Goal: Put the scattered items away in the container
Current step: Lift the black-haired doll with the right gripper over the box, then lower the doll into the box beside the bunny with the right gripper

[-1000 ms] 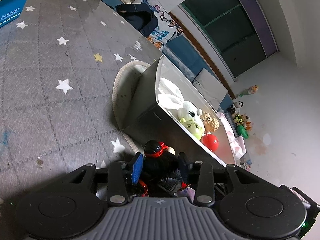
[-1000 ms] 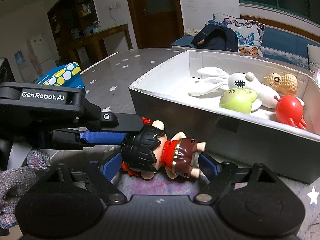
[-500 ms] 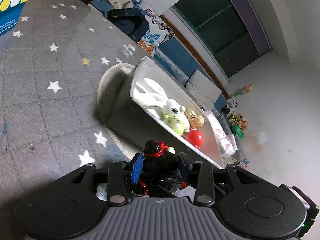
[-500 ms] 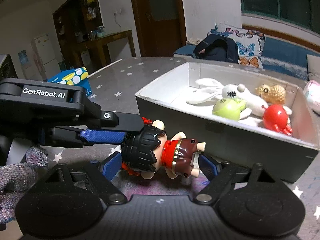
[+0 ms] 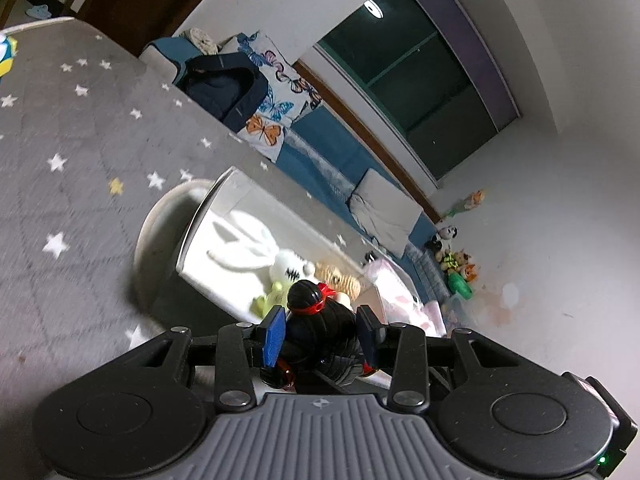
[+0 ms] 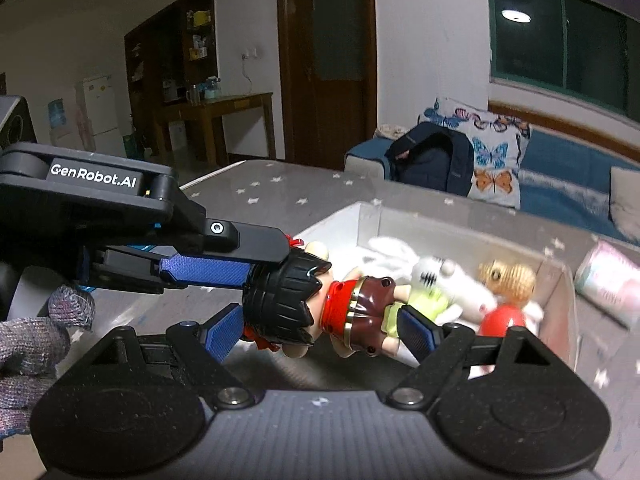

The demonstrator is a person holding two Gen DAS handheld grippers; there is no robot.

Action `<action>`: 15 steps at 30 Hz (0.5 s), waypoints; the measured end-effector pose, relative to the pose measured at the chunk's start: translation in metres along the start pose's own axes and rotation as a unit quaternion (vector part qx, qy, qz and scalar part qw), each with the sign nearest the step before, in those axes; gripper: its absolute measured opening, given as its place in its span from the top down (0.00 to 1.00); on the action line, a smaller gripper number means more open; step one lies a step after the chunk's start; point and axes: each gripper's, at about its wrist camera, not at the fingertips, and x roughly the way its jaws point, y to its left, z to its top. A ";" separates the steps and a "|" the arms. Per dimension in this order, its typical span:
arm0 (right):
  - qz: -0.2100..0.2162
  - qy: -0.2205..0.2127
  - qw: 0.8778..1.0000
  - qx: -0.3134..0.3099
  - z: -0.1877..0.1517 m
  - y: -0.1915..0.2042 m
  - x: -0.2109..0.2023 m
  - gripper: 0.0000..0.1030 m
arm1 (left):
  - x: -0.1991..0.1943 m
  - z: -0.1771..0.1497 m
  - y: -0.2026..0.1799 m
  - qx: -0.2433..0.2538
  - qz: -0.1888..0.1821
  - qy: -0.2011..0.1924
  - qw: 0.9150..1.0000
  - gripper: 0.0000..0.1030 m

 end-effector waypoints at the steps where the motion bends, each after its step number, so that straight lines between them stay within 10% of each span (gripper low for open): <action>1: 0.000 -0.001 1.000 -0.003 0.004 -0.004 0.003 0.17 | 0.004 0.003 -0.001 -0.002 0.002 -0.003 1.000 0.60; 15: 0.034 0.043 0.998 -0.014 0.038 -0.060 0.069 0.17 | 0.074 0.040 0.016 -0.049 0.035 -0.007 0.998 0.60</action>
